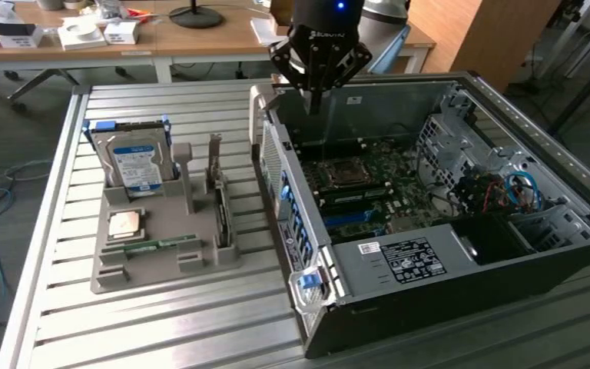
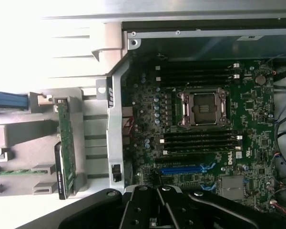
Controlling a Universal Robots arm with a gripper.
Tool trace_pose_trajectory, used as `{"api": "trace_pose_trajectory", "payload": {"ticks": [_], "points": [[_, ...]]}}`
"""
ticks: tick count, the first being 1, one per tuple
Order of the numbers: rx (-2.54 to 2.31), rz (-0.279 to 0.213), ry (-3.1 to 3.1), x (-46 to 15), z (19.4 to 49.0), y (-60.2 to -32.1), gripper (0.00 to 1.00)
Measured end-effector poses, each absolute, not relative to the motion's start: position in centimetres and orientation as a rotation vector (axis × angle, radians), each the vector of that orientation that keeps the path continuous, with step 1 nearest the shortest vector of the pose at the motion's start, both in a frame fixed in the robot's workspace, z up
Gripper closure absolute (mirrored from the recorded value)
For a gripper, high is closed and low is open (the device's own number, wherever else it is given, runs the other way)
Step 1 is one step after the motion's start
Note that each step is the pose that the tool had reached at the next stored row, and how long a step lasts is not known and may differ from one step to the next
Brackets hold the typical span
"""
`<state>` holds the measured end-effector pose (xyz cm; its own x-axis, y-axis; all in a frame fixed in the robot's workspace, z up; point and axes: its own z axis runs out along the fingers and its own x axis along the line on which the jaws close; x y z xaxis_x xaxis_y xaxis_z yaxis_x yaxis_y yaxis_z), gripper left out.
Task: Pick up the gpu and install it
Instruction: 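Reach for the gpu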
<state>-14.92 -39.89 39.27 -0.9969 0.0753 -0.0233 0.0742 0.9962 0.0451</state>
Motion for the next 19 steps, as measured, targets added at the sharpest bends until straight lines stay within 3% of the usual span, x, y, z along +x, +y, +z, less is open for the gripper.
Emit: {"api": "trace_pose_trajectory", "payload": {"ticks": [19], "points": [[0.116, 0.069, 3.114, -18.9, 39.2, -39.9, 0.89]]}}
